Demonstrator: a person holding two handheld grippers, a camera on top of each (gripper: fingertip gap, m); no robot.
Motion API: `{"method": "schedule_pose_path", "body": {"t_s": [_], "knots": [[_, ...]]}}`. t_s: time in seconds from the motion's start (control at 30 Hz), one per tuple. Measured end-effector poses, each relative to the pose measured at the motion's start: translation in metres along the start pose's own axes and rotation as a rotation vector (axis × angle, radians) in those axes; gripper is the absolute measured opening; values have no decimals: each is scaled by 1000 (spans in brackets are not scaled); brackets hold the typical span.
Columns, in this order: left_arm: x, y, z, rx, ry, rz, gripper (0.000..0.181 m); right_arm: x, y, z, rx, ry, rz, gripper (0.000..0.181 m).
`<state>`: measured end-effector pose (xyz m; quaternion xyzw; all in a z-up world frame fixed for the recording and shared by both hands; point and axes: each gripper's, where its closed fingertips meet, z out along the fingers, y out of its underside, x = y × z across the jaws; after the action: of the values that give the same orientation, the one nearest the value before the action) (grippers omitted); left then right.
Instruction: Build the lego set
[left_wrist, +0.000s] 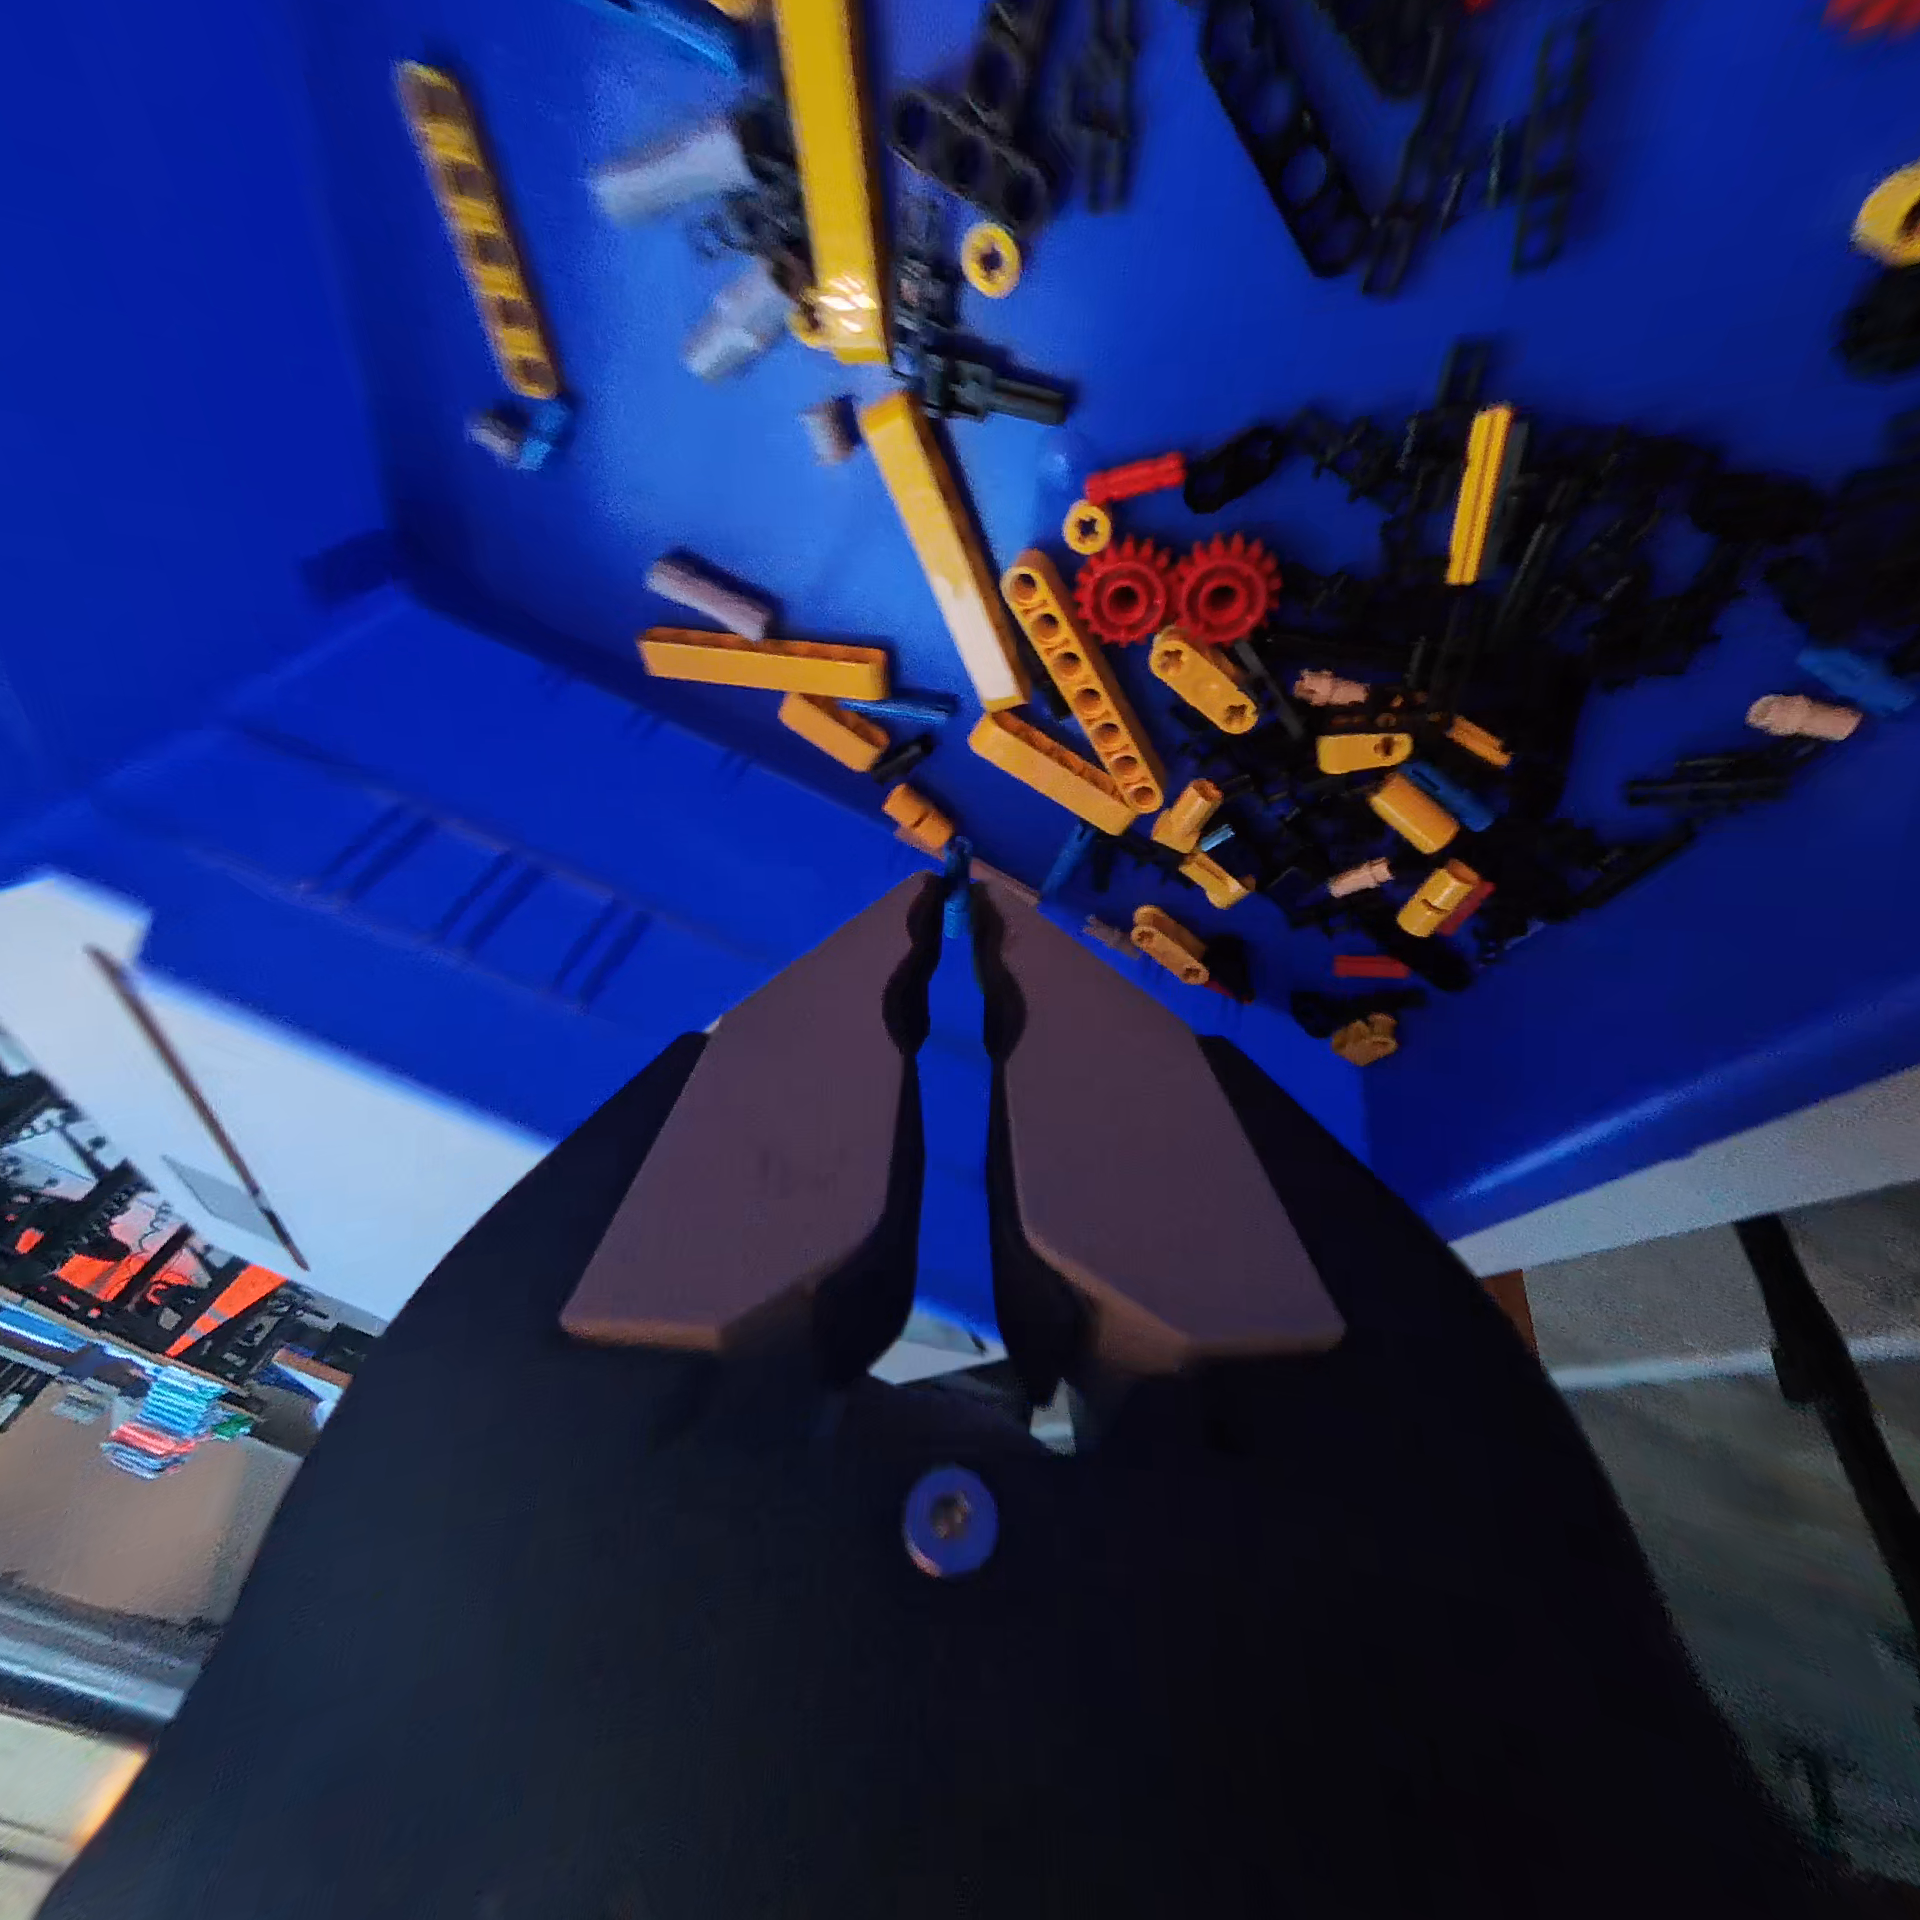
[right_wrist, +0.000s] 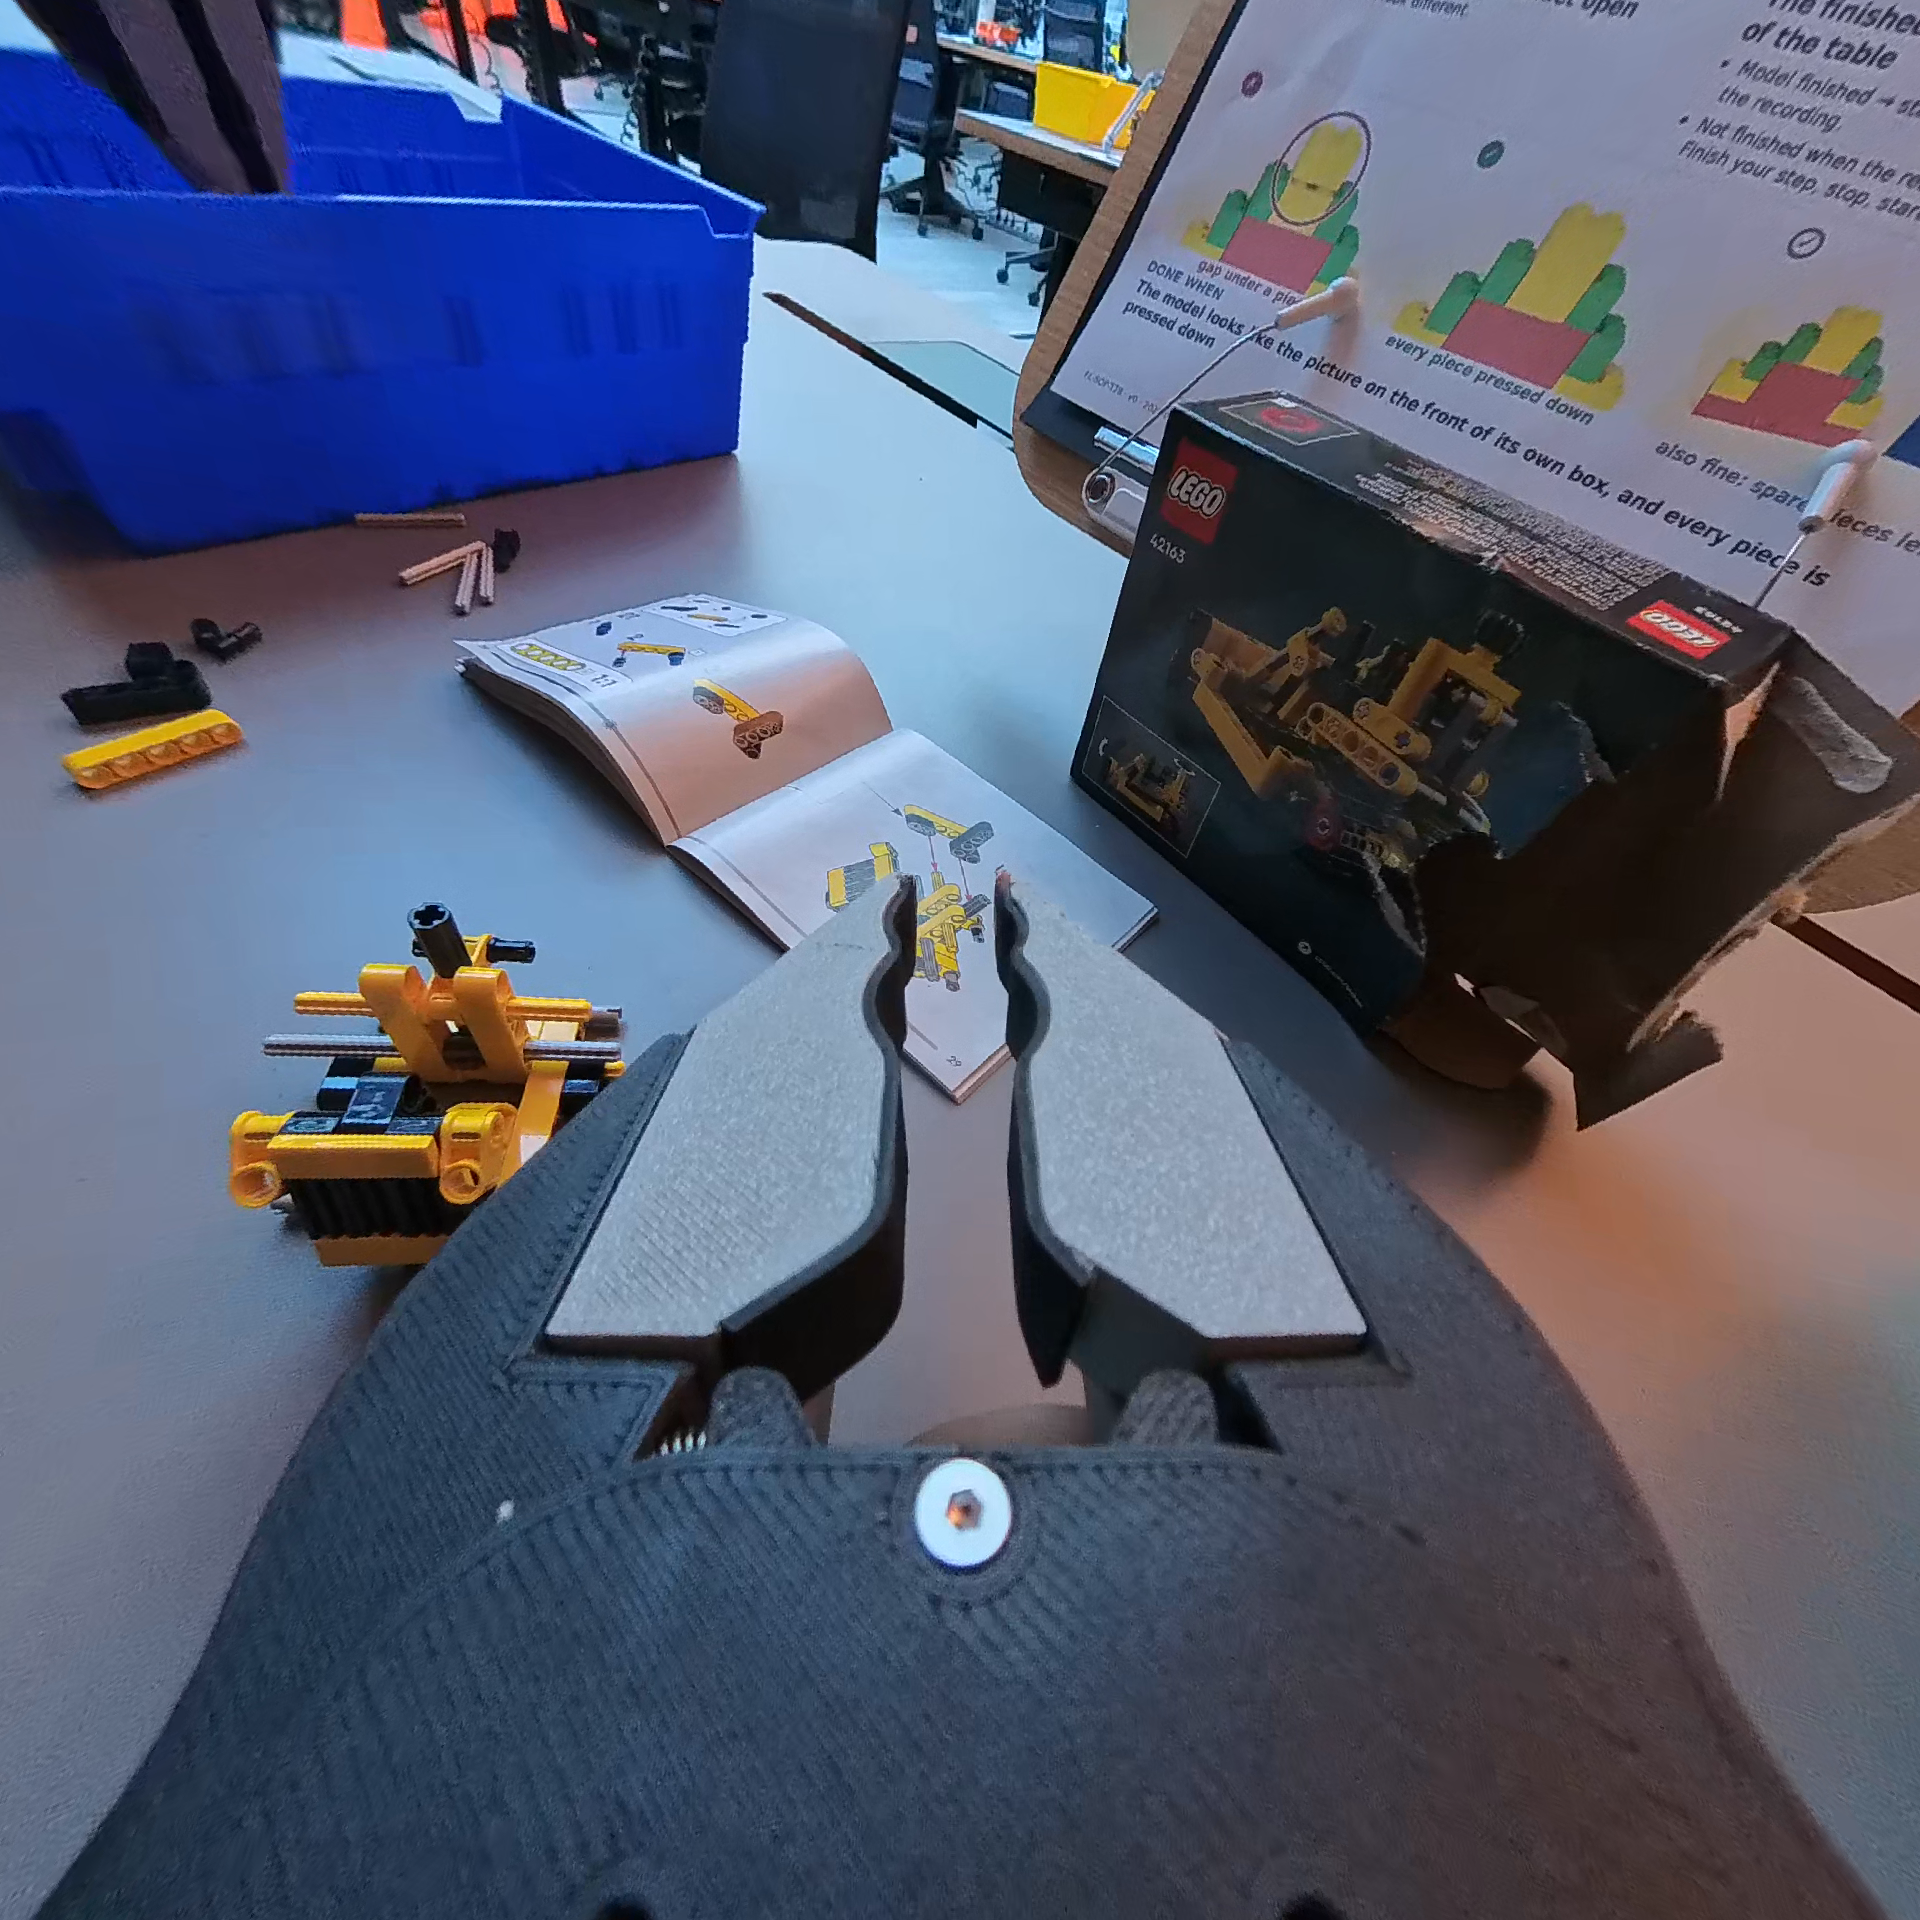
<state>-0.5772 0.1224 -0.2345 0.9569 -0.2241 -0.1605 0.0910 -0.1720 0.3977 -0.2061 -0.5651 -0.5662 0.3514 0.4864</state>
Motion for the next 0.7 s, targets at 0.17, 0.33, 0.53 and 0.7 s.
{"method": "schedule_pose_path", "body": {"t_s": [0.17, 0.33, 0.53, 0.7], "knots": [[5, -30, -68, 226, -97, -23, 2, 1, -1, -1, 6, 0, 5, 11], [85, -95, -143, 400, -168, 332, 2, 1, -1, -1, 5, 1, 1, 11], [184, -150, -141, 378, -276, 756, 2, 2, -6, -4, 24, 4, 5, 11], [232, -171, -110, 437, -219, 947, 2, -1, -7, -4, 28, -10, 7, 11]]}}
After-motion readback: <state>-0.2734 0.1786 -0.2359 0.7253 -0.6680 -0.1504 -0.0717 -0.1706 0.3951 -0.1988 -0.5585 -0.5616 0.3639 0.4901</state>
